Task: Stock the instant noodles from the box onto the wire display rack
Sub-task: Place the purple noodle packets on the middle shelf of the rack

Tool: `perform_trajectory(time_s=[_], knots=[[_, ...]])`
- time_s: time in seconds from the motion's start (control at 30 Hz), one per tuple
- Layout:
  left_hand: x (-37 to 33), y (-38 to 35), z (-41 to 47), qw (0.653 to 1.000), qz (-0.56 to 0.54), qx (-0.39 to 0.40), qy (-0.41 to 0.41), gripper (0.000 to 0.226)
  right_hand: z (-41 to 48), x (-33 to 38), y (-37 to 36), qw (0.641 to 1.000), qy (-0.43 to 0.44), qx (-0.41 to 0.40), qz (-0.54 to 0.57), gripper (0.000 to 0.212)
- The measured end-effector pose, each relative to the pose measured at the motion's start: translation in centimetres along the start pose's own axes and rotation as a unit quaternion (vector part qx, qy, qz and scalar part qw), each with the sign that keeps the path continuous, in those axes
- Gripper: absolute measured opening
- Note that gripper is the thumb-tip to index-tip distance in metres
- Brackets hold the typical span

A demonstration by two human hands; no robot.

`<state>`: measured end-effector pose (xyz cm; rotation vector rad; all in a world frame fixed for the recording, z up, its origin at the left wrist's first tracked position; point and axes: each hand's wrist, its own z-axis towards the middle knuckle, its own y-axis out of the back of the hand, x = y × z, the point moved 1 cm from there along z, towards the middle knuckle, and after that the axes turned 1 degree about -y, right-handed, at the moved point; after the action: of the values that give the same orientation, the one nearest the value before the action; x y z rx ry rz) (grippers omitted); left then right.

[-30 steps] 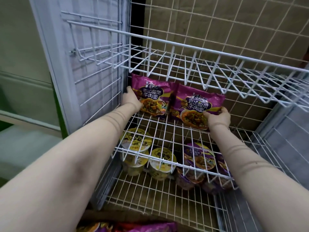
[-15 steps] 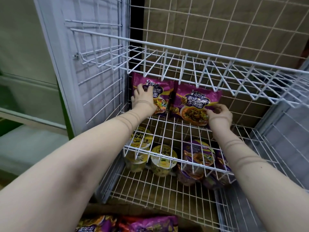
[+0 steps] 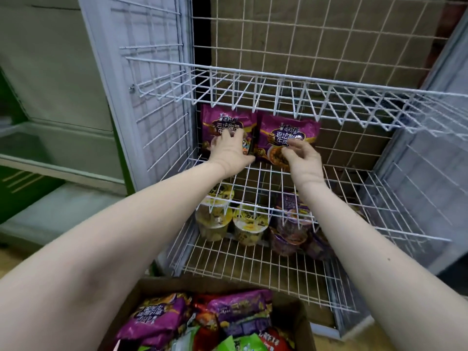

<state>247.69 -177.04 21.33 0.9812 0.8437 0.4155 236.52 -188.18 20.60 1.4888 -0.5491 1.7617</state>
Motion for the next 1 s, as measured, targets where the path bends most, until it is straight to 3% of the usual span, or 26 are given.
perform_trajectory(time_s=[0.33,0.53,0.63,0.8,1.0], knots=[[-2.7,1.3,-7.8,0.996,-0.094,-0.004,-0.007,0.052,-7.6,2.2,1.3,0.995,0.065,0.076,0.013,0.014],[-2.3,-0.2,-14.3,0.986,-0.120,-0.107,-0.049,0.033,-11.7,-1.3,2.7,0.992,0.032,0.116,0.048,0.014],[-1.1,-2.5,-18.6,0.987,-0.121,-0.104,-0.017,0.031,-14.8,-5.5,3.2,0.989,-0.010,0.140,0.054,0.013],[1.3,-6.6,-25.1,0.989,-0.093,-0.050,0.100,0.030,-20.3,-12.6,3.4,0.976,-0.121,0.177,0.046,0.018],[5.0,-9.2,-31.4,0.982,-0.059,0.018,0.180,0.032,-25.5,-19.6,3.3,0.955,-0.207,0.212,0.032,0.010]])
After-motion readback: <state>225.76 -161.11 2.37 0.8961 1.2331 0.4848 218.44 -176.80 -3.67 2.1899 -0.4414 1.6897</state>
